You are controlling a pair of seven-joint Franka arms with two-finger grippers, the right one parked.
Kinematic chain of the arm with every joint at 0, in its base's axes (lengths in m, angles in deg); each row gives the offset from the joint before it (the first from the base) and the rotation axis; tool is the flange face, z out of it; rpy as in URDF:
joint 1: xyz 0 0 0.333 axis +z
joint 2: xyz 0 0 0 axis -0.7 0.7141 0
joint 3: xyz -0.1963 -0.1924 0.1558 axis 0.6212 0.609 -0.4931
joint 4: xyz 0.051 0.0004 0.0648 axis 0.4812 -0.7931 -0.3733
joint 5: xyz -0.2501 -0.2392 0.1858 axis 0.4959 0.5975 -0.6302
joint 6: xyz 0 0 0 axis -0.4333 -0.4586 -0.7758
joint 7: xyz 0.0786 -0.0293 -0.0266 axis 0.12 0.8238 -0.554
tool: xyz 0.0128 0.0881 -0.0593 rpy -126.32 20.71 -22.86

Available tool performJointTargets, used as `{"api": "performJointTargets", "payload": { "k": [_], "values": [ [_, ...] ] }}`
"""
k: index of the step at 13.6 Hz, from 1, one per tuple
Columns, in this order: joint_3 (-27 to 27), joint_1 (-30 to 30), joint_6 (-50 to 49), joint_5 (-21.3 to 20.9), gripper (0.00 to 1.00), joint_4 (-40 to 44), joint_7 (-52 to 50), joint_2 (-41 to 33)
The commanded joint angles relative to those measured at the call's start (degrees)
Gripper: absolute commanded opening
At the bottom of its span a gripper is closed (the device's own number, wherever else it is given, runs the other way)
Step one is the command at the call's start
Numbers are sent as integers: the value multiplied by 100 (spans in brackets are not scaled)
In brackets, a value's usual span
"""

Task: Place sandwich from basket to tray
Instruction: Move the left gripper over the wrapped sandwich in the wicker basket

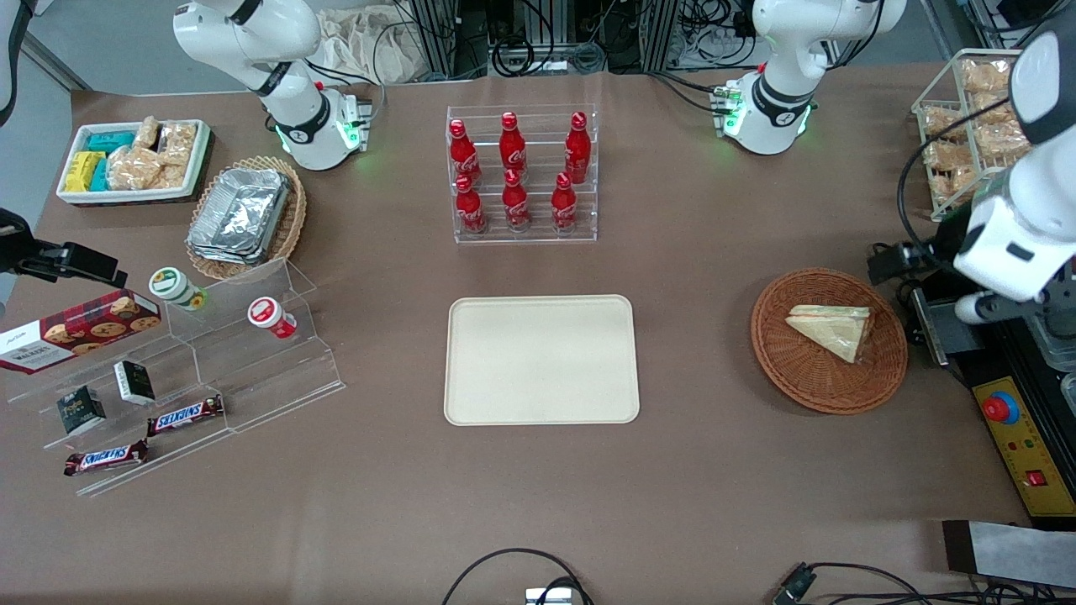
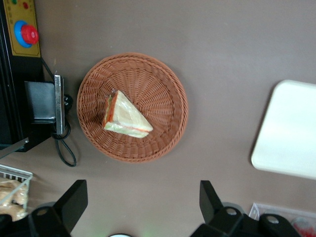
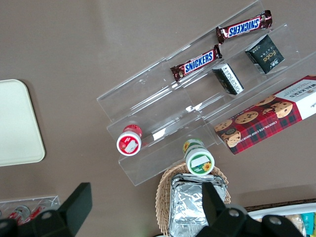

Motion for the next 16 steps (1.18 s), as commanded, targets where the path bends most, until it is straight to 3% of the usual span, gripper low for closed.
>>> {"api": "performJointTargets", "payload": {
  "k": [1, 5, 13, 16],
  "values": [
    [36, 320, 566, 24, 100, -497, -477, -41],
    [19, 593, 1700, 76, 100, -1543, -1487, -146],
    [-43, 857, 3967, 173, 100, -3801, -2042, -691],
    [-43, 866, 4180, 191, 100, -3953, -2324, -639]
  ]
}}
